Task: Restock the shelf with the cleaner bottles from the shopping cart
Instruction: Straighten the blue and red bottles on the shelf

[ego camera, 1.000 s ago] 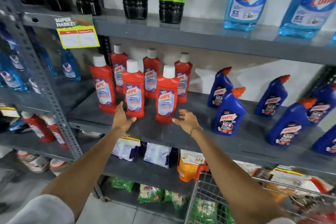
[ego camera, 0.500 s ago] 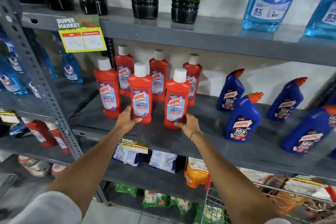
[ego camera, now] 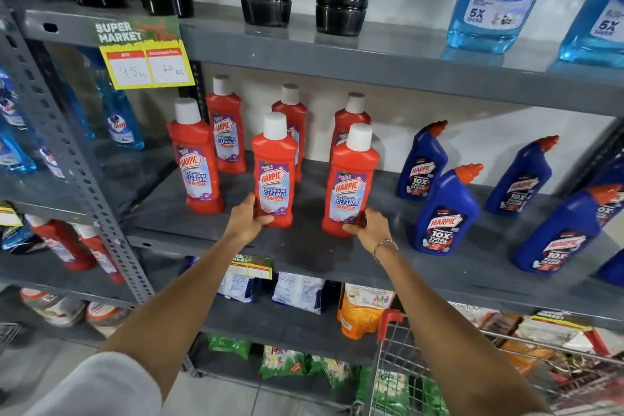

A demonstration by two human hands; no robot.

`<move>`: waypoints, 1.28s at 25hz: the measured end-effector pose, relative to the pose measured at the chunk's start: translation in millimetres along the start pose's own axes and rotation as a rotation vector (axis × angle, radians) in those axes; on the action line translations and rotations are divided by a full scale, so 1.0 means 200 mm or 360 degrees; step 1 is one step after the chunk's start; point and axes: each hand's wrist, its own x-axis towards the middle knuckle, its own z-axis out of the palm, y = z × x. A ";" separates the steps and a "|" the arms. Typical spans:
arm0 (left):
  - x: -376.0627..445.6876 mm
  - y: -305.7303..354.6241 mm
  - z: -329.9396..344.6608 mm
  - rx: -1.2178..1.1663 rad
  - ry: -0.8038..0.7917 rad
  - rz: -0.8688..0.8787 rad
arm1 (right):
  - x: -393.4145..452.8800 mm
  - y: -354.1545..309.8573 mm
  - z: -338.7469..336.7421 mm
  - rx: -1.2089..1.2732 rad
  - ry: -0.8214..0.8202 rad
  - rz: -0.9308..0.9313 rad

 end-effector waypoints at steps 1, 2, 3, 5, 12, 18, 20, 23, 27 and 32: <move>0.00 0.00 0.00 0.0011 -0.0001 0.0003 | 0.00 0.00 0.00 -0.0006 0.0001 -0.0001; 0.00 0.00 0.00 0.0017 -0.0002 0.0006 | 0.00 0.01 0.00 -0.0005 -0.0005 -0.0003; 0.00 0.00 0.00 0.0016 -0.0002 0.0011 | 0.01 0.01 0.00 0.0000 -0.0017 -0.0008; 0.00 0.01 0.00 0.0021 -0.0002 0.0016 | 0.01 0.01 0.00 0.0011 -0.0037 -0.0018; 0.00 0.02 -0.02 0.0039 -0.0042 -0.0001 | 0.01 0.02 0.01 0.0041 -0.0080 -0.0031; -0.02 -0.01 -0.02 0.0052 -0.0076 0.0005 | -0.05 0.03 0.02 0.0130 -0.0139 0.0017; -0.04 -0.05 0.00 0.0096 -0.0070 0.0011 | -0.14 0.10 0.03 0.0224 0.0030 0.0064; -0.07 -0.08 0.02 0.0125 0.0055 0.0005 | -0.30 0.24 -0.01 0.0157 0.0521 -0.0057; -0.23 -0.03 0.15 0.0038 0.0644 0.0131 | -0.43 0.41 -0.19 0.0199 0.0976 -0.0114; -0.41 0.13 0.44 0.0093 0.0346 0.0528 | -0.40 0.49 -0.46 0.0407 0.1145 0.0053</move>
